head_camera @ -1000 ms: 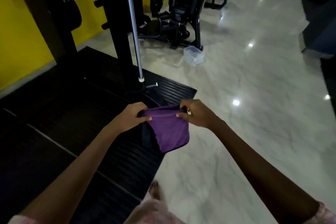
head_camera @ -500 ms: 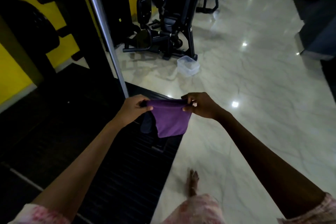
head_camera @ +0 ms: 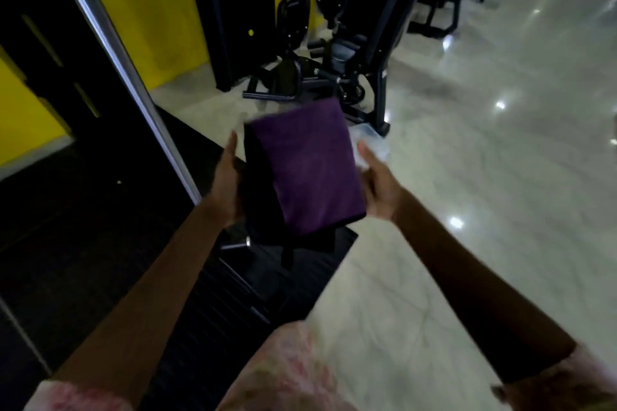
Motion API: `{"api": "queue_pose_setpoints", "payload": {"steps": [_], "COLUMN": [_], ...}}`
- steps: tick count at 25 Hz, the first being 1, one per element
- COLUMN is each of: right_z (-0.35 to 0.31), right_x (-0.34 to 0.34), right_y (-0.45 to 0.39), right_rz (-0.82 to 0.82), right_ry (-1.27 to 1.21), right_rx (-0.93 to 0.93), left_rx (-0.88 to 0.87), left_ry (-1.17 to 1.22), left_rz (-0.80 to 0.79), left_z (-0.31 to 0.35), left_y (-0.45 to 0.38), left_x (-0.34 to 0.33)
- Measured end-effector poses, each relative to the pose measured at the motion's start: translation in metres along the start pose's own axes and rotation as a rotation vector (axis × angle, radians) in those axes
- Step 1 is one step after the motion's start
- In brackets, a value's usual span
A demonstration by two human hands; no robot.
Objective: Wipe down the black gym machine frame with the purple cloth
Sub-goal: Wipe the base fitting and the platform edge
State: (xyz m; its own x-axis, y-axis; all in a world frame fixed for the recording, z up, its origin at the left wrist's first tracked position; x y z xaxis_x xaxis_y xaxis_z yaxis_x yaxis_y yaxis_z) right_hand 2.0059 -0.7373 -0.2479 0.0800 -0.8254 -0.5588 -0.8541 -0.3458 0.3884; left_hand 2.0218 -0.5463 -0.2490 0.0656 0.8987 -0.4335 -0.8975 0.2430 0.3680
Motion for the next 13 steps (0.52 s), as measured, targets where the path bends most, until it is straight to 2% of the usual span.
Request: {"api": "queue_pose_setpoints", "payload": {"steps": [1,4,6,9,11,13], "right_z": [0.009,0.000,-0.022,-0.065,-0.085,-0.099], "right_x": [0.012,0.034,0.046,0.058,0.057,0.055], "right_y": [-0.014,-0.066,-0.101,-0.160,-0.195,-0.233], "right_rz": [0.037,-0.017,-0.017,-0.046,-0.049,-0.026], "right_ry": [0.037,0.302,0.376,0.285,0.135,0.090], "right_rx": [-0.072,-0.146,-0.146,-0.187,-0.242,-0.274], "left_rx": [0.040,0.192,0.179,0.059,0.022,0.017], "left_ry": [-0.013,-0.073,-0.128,-0.121,-0.095,-0.102], "left_rz": [0.035,0.168,0.208,0.240,0.227,0.258], "left_z": [-0.014,-0.044,-0.037,-0.006,0.008,0.018], "left_y": [-0.013,-0.048,-0.083,-0.147,-0.174,-0.199], "left_x": [0.002,0.003,0.011,0.017,0.010,0.010]}}
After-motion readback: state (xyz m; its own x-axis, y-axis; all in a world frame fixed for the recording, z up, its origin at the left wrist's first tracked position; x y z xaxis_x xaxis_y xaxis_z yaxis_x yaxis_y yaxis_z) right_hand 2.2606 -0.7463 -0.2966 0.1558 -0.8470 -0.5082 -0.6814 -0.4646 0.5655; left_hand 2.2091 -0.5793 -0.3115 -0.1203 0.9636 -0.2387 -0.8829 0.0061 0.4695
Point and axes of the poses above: each hand's wrist, its own y-axis away from the middle knuckle, its own x-axis out of the back of the hand, z = x × y, the point moved 8 cm from there along -y, towards the middle knuckle, and after that the axes turned 3 degrees about -y, right-handed, at the moved point
